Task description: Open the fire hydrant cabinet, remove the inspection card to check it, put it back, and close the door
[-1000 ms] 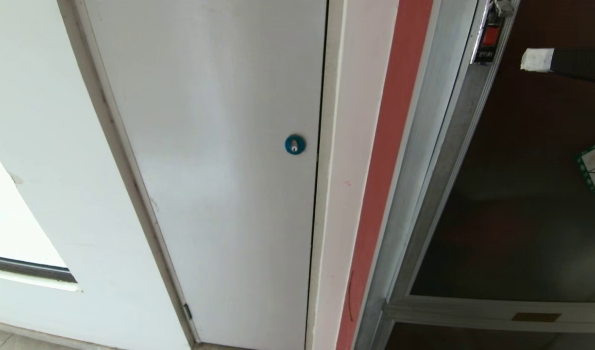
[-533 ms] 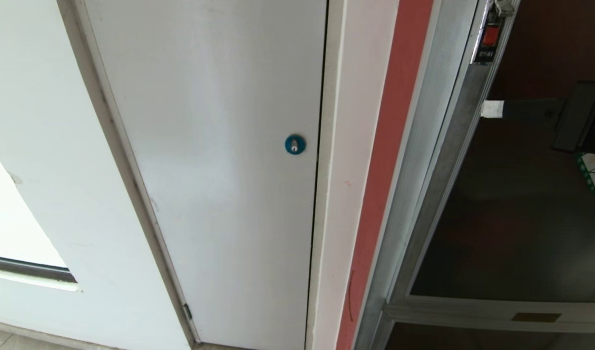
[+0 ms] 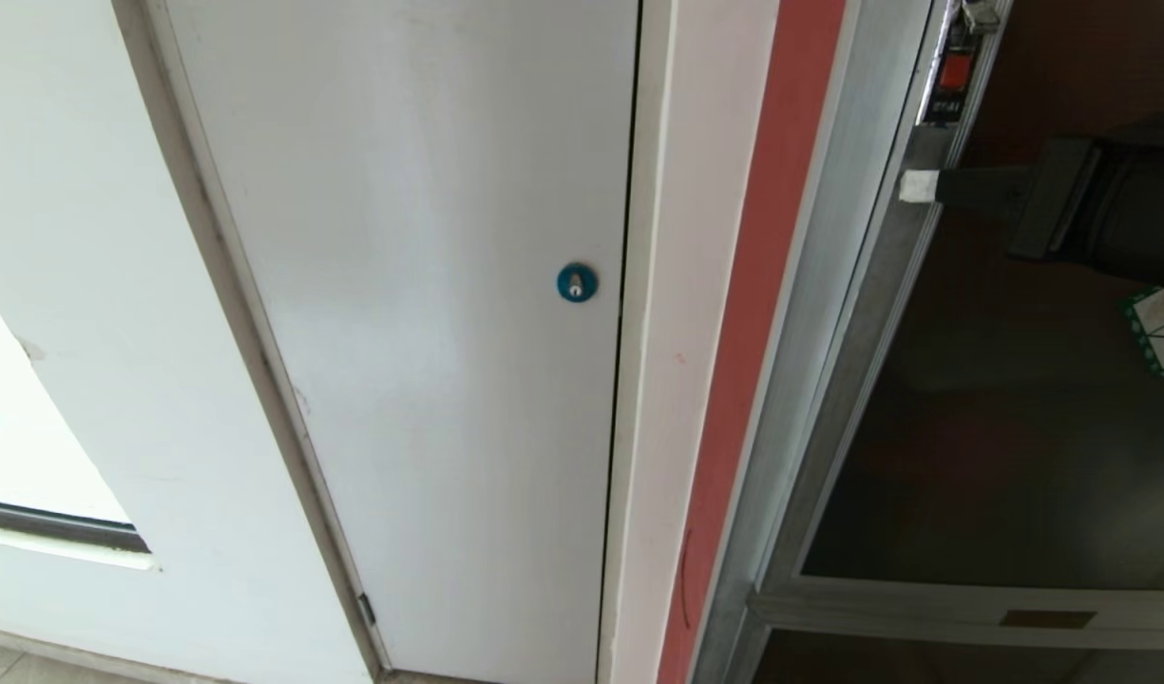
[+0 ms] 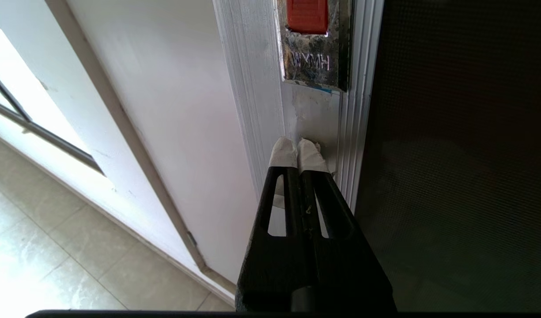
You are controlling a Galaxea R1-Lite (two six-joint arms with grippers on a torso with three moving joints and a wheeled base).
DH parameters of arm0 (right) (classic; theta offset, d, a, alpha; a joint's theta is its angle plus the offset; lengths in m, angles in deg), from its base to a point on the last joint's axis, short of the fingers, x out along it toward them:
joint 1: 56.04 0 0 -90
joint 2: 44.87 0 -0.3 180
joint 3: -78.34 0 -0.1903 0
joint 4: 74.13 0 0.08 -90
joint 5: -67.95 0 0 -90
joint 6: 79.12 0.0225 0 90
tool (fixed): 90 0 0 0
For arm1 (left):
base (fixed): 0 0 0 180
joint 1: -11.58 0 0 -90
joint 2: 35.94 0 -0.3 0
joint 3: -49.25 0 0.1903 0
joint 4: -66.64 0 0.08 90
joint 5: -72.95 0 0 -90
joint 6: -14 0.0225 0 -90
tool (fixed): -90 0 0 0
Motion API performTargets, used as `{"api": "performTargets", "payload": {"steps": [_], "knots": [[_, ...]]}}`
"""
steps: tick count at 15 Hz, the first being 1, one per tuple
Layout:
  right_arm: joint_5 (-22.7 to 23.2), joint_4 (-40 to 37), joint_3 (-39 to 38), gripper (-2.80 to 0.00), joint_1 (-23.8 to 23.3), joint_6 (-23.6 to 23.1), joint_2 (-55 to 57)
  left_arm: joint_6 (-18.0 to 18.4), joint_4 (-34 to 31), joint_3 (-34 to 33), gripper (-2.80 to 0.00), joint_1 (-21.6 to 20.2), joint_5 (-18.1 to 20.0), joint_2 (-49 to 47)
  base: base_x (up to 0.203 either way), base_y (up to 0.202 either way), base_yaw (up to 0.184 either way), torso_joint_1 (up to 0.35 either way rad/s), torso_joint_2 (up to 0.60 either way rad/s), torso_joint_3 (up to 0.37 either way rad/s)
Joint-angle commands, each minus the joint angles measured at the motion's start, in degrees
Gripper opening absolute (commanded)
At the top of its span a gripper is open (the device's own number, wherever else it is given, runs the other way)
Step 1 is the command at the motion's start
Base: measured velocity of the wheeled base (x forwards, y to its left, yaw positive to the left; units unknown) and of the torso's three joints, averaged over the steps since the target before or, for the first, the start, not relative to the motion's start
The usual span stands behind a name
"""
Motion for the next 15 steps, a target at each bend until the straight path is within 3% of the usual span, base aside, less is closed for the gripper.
{"api": "performTargets", "payload": {"steps": [1,7,15], "knots": [[-0.29,0.2,1.06,-2.8,-0.96,0.04,1.35,0.02,0.03,-0.79,-2.8,0.01,0.03,-0.04,0.0,0.0,0.0,0.0,0.0,0.0],[-0.29,1.61,1.44,-2.8,-4.41,-0.05,2.82,0.02,0.03,-0.79,-2.8,0.02,0.04,-0.04,0.0,0.0,0.0,0.0,0.0,0.0],[-0.64,1.61,1.51,-2.8,-4.52,-0.14,4.23,0.02,0.03,-0.79,-2.8,0.02,0.04,-0.04,0.0,0.0,0.0,0.0,0.0,0.0]]}}
